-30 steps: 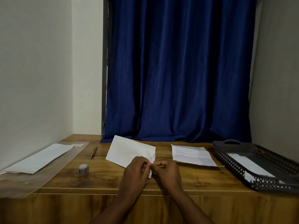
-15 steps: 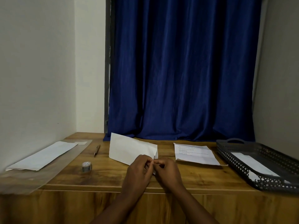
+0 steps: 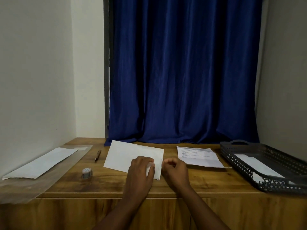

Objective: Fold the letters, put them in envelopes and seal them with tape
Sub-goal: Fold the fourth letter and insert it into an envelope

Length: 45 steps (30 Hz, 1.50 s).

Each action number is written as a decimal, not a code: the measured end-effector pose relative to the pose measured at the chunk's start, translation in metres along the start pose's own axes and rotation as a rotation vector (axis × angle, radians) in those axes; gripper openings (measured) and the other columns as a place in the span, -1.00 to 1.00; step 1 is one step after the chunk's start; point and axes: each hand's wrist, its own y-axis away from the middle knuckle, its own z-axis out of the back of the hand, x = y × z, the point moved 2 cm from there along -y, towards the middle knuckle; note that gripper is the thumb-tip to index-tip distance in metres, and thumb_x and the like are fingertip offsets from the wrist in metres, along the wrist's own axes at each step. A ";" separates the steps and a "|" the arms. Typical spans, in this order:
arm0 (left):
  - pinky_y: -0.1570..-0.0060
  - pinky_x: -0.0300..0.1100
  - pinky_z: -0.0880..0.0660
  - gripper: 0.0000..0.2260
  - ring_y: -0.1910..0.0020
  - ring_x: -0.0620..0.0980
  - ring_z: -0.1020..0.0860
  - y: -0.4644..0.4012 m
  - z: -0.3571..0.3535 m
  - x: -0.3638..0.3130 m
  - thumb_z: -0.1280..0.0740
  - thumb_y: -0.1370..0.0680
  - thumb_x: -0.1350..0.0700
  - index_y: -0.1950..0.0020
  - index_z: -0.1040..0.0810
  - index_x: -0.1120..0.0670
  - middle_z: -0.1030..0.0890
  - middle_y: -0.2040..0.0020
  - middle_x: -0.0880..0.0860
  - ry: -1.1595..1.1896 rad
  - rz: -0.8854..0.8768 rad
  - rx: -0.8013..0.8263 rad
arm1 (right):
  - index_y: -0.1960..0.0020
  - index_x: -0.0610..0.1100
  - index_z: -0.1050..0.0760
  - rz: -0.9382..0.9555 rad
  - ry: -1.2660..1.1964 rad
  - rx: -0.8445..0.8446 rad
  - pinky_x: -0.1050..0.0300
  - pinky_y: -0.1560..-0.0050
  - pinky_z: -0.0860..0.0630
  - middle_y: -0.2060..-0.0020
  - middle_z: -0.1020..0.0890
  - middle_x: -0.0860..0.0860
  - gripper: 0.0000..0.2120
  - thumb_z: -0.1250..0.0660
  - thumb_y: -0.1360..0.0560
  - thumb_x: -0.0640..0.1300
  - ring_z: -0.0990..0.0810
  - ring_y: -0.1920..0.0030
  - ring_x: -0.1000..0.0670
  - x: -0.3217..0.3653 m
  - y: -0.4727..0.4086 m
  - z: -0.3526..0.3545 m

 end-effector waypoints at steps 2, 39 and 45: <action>-0.45 -0.11 -0.33 -0.67 -0.48 -0.07 -0.33 -0.004 -0.004 0.006 -0.27 -0.65 -0.12 -0.41 -0.49 -0.14 -0.43 -0.49 -0.09 -0.156 0.051 0.126 | 0.08 0.01 -0.59 -0.029 -0.044 -0.165 0.25 0.18 -0.53 0.18 -0.66 0.06 -0.84 -0.36 -0.55 -0.24 -0.65 0.10 0.01 -0.002 -0.001 0.006; -0.42 -0.27 -0.26 -0.52 -0.44 -0.40 -0.28 0.044 0.126 0.065 -0.33 -0.49 -0.40 -0.40 -0.36 -0.49 -0.36 -0.39 -0.48 -0.139 -0.218 0.559 | 0.01 0.11 -0.76 0.226 0.214 0.456 0.17 -0.12 -0.62 0.00 -0.76 0.11 -0.69 -0.51 -0.47 -0.30 -0.70 -0.08 0.09 -0.006 0.040 0.086; 0.16 -0.23 -0.63 -0.71 0.01 -0.07 -0.70 0.000 0.123 0.072 -0.53 -0.45 -0.04 -0.14 -0.62 -0.09 -0.73 0.03 -0.12 0.353 0.348 0.090 | -0.04 0.01 -0.66 0.084 -0.079 0.236 0.30 0.18 -0.63 0.07 -0.76 0.14 -0.86 -0.48 -0.48 -0.04 -0.72 0.03 0.12 0.028 0.010 0.074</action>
